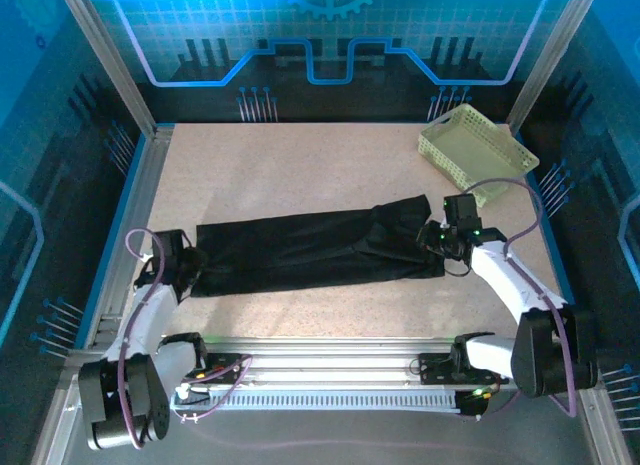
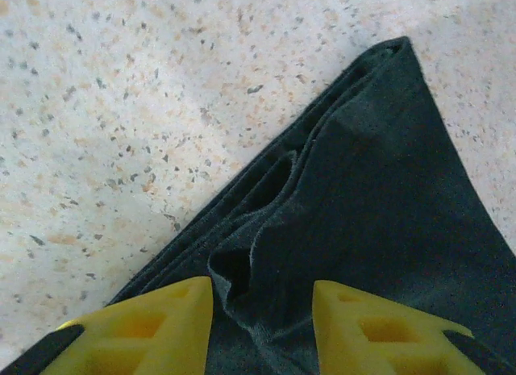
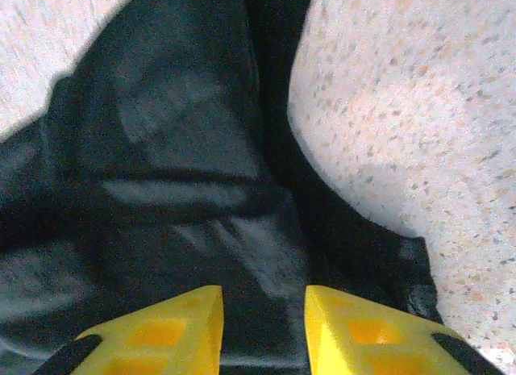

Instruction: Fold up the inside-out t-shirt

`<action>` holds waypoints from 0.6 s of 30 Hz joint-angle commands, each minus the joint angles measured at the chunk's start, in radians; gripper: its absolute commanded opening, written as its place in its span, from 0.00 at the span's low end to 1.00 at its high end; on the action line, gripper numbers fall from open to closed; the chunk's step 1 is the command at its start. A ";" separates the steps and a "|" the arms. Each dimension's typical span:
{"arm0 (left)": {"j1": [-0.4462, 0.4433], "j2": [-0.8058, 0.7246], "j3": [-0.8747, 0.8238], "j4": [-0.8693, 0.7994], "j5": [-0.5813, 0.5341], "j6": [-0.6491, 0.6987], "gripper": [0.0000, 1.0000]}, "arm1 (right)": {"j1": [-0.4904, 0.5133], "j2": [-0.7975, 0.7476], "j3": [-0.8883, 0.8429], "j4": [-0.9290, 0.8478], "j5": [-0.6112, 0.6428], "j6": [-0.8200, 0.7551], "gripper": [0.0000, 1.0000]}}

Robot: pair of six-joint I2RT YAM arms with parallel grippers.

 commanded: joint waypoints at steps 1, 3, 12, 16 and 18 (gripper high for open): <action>0.008 -0.079 0.096 -0.097 -0.049 0.021 0.42 | 0.019 -0.052 0.093 -0.051 0.069 -0.030 0.46; 0.007 -0.102 0.133 -0.095 -0.037 0.029 0.43 | 0.057 -0.051 0.134 -0.054 0.077 -0.052 0.48; -0.129 0.251 0.275 0.071 0.155 0.065 0.43 | 0.196 0.245 0.310 0.027 0.015 -0.029 0.49; -0.137 0.418 0.277 0.130 0.172 0.050 0.44 | 0.202 0.395 0.353 0.050 -0.020 0.004 0.49; -0.128 0.463 0.263 0.146 0.157 0.051 0.47 | 0.203 0.437 0.339 0.056 -0.013 0.017 0.49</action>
